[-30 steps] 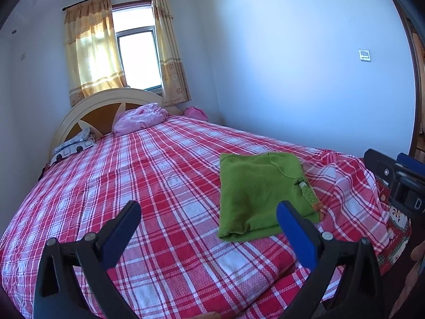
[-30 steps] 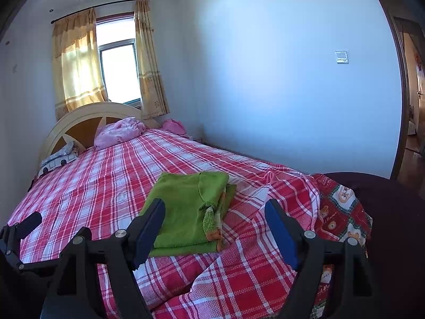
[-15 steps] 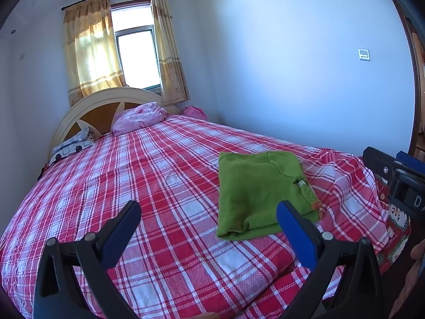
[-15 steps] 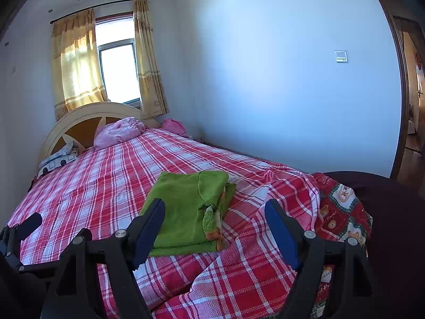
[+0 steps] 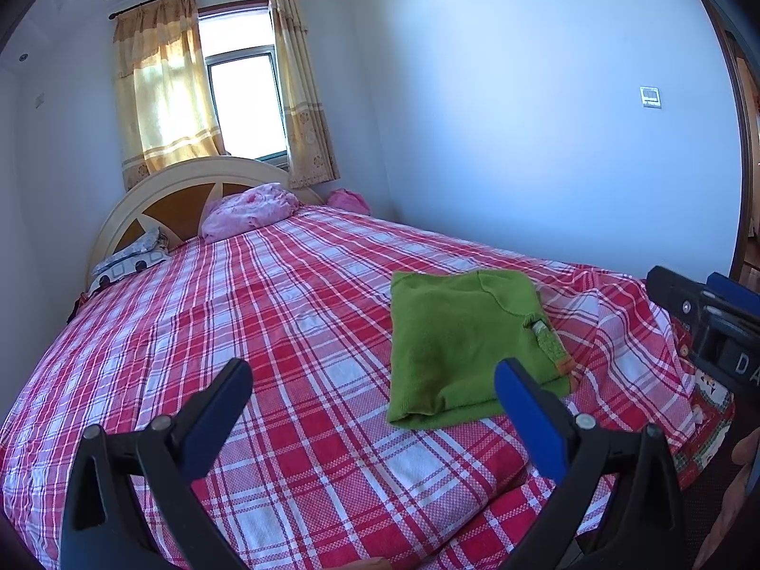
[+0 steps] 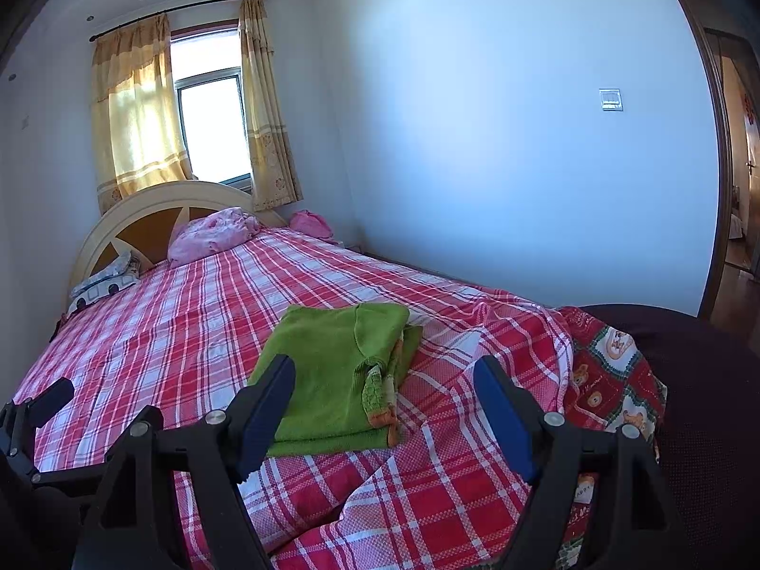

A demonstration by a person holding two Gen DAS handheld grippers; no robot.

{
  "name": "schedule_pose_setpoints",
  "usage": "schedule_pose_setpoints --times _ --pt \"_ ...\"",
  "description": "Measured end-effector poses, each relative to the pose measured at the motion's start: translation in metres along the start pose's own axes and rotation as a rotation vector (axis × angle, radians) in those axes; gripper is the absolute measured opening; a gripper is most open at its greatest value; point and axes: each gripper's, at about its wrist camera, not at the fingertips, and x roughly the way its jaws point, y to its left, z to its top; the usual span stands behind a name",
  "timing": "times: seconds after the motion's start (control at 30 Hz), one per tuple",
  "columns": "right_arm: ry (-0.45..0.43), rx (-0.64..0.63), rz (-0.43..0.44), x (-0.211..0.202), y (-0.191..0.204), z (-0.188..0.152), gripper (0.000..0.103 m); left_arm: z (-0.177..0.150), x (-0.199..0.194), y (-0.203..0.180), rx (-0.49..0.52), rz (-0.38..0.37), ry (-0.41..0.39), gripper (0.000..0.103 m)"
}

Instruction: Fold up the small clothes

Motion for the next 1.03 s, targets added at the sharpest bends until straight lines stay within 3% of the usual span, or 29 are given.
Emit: schedule_pose_setpoints --times 0.57,0.83,1.03 --pt "0.003 0.0 -0.002 0.001 0.001 -0.002 0.078 0.0 -0.001 0.0 -0.002 0.001 0.001 0.103" --pt "0.004 0.0 -0.006 0.001 0.001 -0.004 0.078 0.0 0.007 0.019 -0.103 -0.044 0.052 0.103" --pt "0.006 0.001 -0.008 0.001 0.0 -0.004 0.078 0.001 0.009 0.028 -0.122 -0.029 0.054 0.103"
